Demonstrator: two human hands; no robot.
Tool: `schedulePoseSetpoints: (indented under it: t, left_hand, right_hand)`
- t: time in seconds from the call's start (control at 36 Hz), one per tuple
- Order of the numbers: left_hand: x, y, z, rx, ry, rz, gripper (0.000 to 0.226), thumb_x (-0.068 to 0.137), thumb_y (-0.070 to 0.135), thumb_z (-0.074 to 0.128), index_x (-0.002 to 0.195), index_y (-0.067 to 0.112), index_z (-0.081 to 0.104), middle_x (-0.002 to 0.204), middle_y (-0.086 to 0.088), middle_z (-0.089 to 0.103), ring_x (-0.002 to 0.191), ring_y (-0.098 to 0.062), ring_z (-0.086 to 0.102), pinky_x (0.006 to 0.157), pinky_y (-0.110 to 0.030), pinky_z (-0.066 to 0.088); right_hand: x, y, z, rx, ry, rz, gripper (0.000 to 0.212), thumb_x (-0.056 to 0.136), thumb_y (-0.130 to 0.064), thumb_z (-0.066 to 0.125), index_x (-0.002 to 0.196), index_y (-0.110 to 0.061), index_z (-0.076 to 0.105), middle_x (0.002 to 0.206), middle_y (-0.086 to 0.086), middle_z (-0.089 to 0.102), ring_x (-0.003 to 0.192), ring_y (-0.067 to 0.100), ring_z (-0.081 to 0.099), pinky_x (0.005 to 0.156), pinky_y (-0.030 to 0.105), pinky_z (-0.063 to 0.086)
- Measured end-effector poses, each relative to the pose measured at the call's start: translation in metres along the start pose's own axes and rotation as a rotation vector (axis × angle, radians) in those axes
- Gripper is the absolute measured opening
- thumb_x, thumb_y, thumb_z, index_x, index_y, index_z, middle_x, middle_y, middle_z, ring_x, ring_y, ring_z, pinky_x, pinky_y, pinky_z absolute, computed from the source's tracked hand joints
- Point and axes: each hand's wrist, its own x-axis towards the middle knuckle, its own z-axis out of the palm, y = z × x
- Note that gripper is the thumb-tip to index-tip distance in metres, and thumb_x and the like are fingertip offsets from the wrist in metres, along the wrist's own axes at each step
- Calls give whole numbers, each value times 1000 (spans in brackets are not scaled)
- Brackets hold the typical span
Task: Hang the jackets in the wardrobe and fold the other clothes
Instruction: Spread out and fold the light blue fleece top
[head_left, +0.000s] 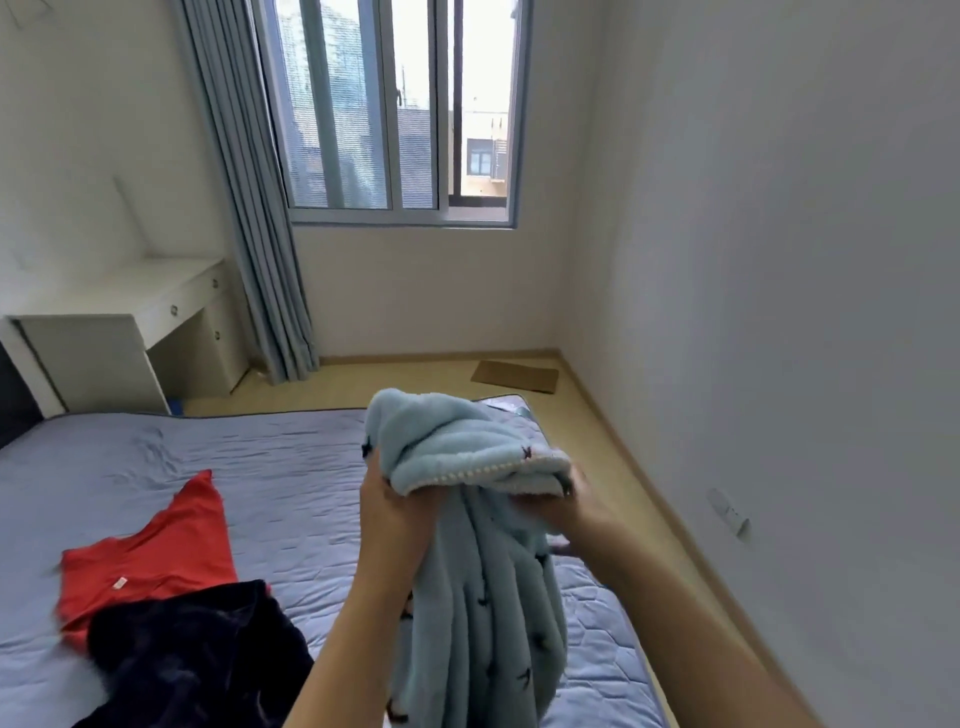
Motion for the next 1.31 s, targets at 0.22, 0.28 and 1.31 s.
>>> schedulePoseSetpoints:
  t: [0.22,0.28,1.31]
  left_hand:
    - [1,8,-13,-25,-291,-30,24,67,54,68,89,57,58,86,29,63,80,13,60,59,-6,47]
    - [3,2,-27,-14,-330,-155,49,52,63,70,96,51,55,88,22,65,75,10,61,56,-9,47]
    - [162,136,-81,967,-585,743,30,89,24,54,118,19,52,88,2,58,83,-22,61,71,-32,45]
  right_hand:
    - [5,-4,22,892,29,42,13,92,0,48,95,-5,59,74,9,66,58,11,63,52,21,52]
    - [8,-32,8,727,123,-119,12,93,2,47,97,-2,58,75,11,62,59,13,59,53,23,50]
    - [4,-238,-43,-328,-282,-371,38,73,-35,71,103,-13,65,95,3,74,84,14,72,66,22,56]
